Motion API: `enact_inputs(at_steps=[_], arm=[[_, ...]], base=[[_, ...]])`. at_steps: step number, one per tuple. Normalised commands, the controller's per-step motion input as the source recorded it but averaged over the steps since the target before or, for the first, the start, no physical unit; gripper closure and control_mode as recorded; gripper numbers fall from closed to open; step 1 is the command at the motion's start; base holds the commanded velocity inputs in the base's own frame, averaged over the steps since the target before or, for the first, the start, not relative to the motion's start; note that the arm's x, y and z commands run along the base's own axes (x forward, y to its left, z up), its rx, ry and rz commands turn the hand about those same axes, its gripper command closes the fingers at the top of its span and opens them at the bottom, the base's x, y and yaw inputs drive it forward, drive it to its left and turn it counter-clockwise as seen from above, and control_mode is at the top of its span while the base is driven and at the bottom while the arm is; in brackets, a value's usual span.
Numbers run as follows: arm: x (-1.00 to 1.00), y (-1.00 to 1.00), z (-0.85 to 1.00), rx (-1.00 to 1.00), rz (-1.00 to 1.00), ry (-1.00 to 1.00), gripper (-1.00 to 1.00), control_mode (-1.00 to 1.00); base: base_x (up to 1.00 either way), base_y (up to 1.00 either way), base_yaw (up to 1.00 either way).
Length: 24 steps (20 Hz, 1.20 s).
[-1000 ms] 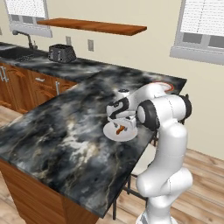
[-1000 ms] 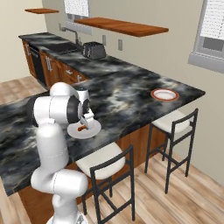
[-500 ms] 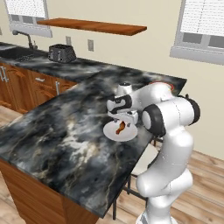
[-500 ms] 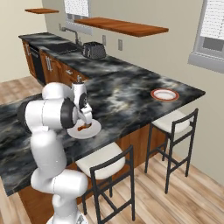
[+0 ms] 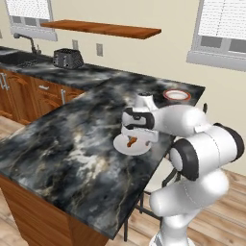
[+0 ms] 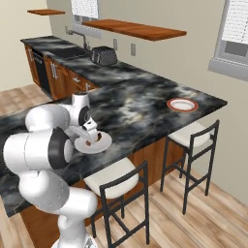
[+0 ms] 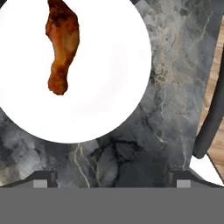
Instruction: Take the chicken drumsticks from the pan and place one on each plate on the dining counter.
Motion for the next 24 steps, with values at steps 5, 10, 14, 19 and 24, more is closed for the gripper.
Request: enact_inputs(at_steps=[5,10,14,19,24], arm=[[-0.95,-0.04,0.13,0.01,0.25,-0.02,-1.0,-1.0],[-0.79,-0.09,0.26,-0.03,0.2,0.01,-1.0,-1.0],[-0.79,-0.1,0.22,-0.07,0.14,0.06,-1.0,-1.0],[-0.14,0.0,0.0,-0.01,0.0,0.0,-1.0,-1.0],[0.0,0.0,0.0,0.0,0.0,0.0,-1.0,1.0]], base=[[0.0,0.0,0.0],[0.0,0.0,0.0],[0.0,0.0,0.0],[0.0,0.0,0.0],[-0.53,-0.07,0.0]])
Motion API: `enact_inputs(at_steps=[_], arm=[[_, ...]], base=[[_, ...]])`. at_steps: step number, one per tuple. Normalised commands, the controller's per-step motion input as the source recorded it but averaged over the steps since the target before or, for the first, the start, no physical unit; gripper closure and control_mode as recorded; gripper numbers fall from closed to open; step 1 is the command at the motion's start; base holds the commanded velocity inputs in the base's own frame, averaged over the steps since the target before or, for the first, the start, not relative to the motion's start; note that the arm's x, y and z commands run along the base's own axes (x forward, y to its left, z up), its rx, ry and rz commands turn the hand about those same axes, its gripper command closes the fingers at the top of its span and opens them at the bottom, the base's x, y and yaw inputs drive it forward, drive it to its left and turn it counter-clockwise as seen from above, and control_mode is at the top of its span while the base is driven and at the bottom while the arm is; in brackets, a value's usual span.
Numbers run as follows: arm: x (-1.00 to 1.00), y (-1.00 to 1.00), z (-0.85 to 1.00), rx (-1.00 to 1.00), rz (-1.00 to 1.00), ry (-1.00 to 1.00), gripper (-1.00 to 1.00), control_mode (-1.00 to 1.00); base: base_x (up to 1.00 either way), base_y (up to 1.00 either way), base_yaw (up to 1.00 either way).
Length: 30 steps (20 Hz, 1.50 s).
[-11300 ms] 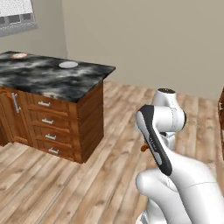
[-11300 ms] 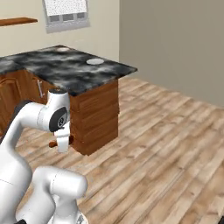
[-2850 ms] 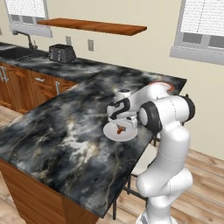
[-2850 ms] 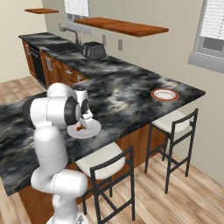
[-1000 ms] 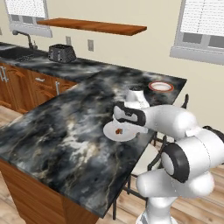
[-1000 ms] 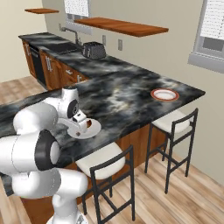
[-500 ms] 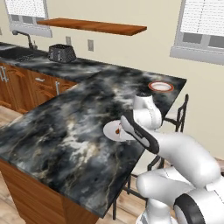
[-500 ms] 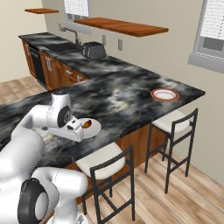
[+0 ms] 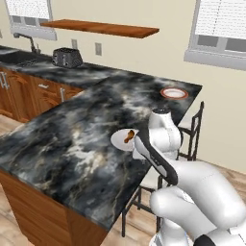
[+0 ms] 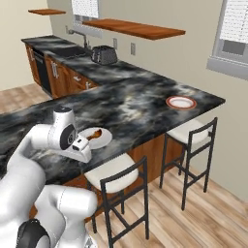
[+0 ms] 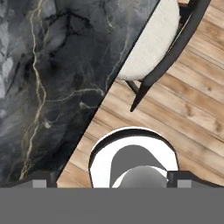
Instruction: Take the chicken drumsticks from the pan and place one on each plate on the dining counter.
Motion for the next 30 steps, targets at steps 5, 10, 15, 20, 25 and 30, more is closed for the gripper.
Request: enact_inputs(at_steps=[5,10,15,20,25,30], arm=[[0.0,0.0,0.0,0.0,0.0,0.0,-1.0,1.0],[0.0,0.0,0.0,0.0,0.0,0.0,-1.0,1.0],[0.0,0.0,0.0,0.0,0.0,0.0,-1.0,1.0],[0.0,0.0,0.0,0.0,0.0,0.0,-1.0,1.0],[0.0,0.0,0.0,0.0,0.0,0.0,-1.0,1.0],[0.0,0.0,0.0,0.0,0.0,0.0,-1.0,1.0]], base=[[-1.0,0.0,0.07],[-0.82,0.41,0.5],[-0.46,0.97,0.54],[-0.24,0.99,0.5],[0.09,0.75,0.53],[0.74,0.38,0.38]])
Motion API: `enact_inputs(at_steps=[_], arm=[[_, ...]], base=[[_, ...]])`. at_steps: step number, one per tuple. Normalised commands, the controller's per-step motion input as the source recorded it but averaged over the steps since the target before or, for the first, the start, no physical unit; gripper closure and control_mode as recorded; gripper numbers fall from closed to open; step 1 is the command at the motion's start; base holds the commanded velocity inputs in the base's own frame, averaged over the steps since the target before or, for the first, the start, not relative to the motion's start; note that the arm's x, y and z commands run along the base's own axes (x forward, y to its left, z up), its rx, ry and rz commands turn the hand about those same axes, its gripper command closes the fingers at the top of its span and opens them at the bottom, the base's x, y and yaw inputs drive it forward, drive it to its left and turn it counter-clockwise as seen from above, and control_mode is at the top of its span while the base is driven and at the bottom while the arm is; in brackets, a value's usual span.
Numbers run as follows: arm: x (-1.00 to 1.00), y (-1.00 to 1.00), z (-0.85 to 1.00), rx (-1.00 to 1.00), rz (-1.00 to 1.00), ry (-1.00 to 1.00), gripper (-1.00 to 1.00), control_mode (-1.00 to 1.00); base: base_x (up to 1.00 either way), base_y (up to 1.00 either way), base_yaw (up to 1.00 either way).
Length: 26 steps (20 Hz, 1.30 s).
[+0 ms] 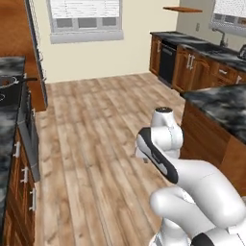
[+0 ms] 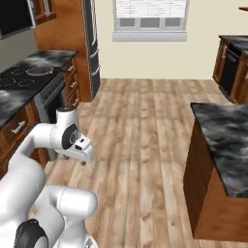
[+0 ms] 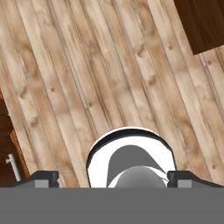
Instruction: Take the chicken drumsticks from the pan and place one on each plate on the dining counter.
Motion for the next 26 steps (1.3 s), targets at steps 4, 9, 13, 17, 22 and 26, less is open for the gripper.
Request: enact_inputs(at_steps=[4,9,13,17,22,26], arm=[[0.0,0.0,0.0,0.0,0.0,0.0,-1.0,1.0],[0.0,0.0,0.0,0.0,0.0,0.0,-1.0,1.0],[0.0,0.0,0.0,0.0,0.0,0.0,-1.0,1.0],[0.0,0.0,0.0,0.0,0.0,0.0,-1.0,1.0],[0.0,0.0,0.0,0.0,0.0,0.0,-1.0,1.0],[0.0,0.0,0.0,0.0,0.0,0.0,-1.0,1.0]], base=[[1.0,0.18,0.08],[1.0,0.08,0.0],[1.0,0.09,0.0],[1.0,0.14,0.0],[1.0,0.16,0.0],[1.0,0.28,0.07]])
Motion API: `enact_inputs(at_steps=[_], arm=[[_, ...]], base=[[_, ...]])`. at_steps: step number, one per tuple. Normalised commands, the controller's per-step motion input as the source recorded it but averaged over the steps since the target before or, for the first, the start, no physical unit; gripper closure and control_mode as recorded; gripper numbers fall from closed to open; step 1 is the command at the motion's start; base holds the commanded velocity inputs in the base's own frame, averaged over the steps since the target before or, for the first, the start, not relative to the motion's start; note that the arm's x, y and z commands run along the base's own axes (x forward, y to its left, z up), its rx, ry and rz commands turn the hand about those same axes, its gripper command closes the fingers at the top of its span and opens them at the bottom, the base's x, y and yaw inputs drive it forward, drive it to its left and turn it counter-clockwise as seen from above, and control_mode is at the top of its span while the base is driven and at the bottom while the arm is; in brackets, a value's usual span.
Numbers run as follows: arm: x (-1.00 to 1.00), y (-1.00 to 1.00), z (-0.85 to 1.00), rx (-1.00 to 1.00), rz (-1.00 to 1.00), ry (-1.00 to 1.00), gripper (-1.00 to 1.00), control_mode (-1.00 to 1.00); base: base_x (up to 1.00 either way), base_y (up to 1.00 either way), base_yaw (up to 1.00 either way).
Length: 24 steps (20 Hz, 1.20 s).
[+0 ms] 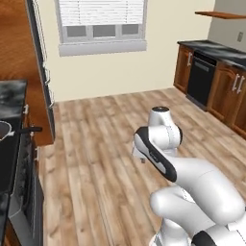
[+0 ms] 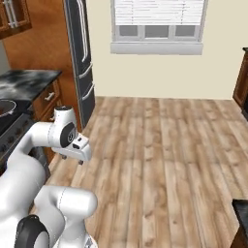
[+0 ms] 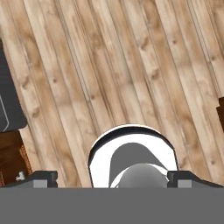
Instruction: Take the chicken drumsticks from the pan and place one on each plate on the dining counter.
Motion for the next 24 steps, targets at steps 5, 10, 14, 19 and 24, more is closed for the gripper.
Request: enact_inputs(at_steps=[5,10,14,19,24], arm=[[0.0,0.0,0.0,0.0,0.0,0.0,-1.0,1.0],[0.0,0.0,0.0,0.0,0.0,0.0,-1.0,1.0],[0.0,0.0,0.0,0.0,0.0,0.0,-1.0,1.0],[0.0,0.0,0.0,0.0,0.0,0.0,-1.0,1.0],[0.0,0.0,0.0,0.0,0.0,0.0,-1.0,1.0]], base=[[1.0,0.12,0.28],[0.99,0.0,0.52],[0.89,0.0,0.7],[0.53,0.07,0.88],[0.08,0.34,0.93]])
